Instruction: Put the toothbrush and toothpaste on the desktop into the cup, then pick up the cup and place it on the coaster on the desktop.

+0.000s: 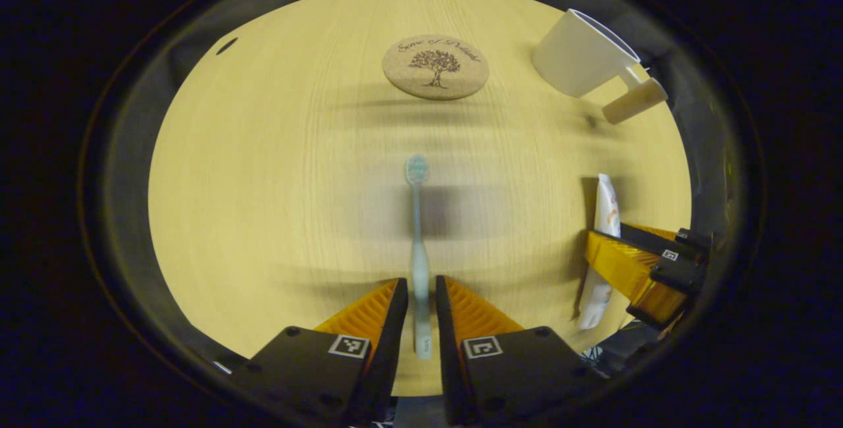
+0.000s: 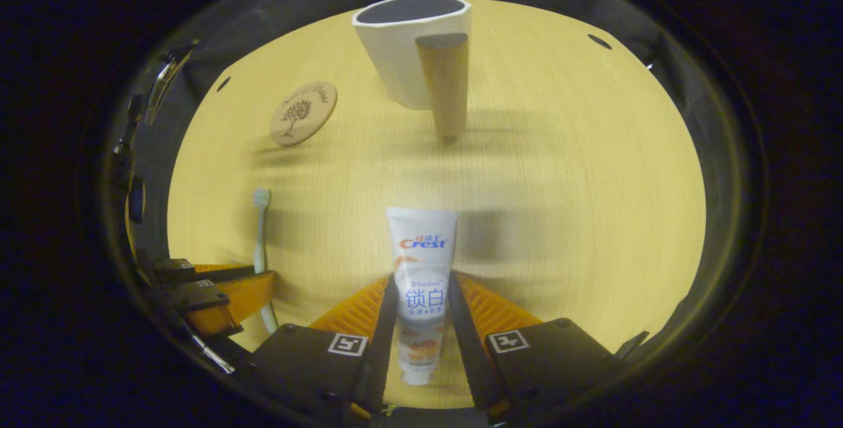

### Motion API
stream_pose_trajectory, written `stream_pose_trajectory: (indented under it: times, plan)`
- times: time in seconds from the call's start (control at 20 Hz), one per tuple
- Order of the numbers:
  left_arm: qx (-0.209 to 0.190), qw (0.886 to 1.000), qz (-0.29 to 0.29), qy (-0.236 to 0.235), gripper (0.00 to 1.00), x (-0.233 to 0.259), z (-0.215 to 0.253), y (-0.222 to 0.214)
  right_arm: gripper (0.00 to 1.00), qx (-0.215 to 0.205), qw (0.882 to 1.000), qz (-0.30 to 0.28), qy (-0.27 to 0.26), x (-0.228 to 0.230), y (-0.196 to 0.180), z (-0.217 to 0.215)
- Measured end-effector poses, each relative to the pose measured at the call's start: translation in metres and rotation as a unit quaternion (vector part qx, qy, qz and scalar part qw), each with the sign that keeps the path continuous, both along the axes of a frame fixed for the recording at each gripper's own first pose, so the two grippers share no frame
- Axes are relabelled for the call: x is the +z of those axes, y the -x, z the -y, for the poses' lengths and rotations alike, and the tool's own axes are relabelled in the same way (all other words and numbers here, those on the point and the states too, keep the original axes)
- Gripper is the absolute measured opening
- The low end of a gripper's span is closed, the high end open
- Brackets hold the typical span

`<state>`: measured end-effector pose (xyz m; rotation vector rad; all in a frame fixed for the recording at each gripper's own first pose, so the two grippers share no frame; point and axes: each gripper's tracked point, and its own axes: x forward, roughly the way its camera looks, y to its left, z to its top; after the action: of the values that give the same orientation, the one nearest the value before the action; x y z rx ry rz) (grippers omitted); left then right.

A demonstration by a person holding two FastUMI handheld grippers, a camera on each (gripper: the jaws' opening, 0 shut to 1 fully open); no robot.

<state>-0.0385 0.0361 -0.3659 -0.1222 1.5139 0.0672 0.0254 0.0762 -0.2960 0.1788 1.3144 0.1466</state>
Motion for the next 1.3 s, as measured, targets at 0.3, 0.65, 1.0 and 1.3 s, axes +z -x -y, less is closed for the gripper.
stream_pose_trajectory:
  times: [0.3,0.65,1.0,1.3]
  plan:
    - [-0.01,1.0,0.008,-0.012,0.15,0.001,0.005,0.001,0.45,0.003,1.0,0.002,0.001,0.0,0.0,-0.001]
    - [0.006,0.999,0.034,0.001,0.12,0.003,0.003,0.001,0.35,-0.005,1.0,0.016,-0.008,0.003,-0.001,-0.001]
    - [0.048,0.992,0.115,0.016,0.12,0.017,-0.002,-0.003,0.38,0.009,0.995,0.097,-0.026,0.026,-0.006,0.001]
    - [0.096,0.972,0.212,0.029,0.11,0.036,-0.001,-0.012,0.38,0.029,0.973,0.226,-0.023,0.053,-0.015,0.007]
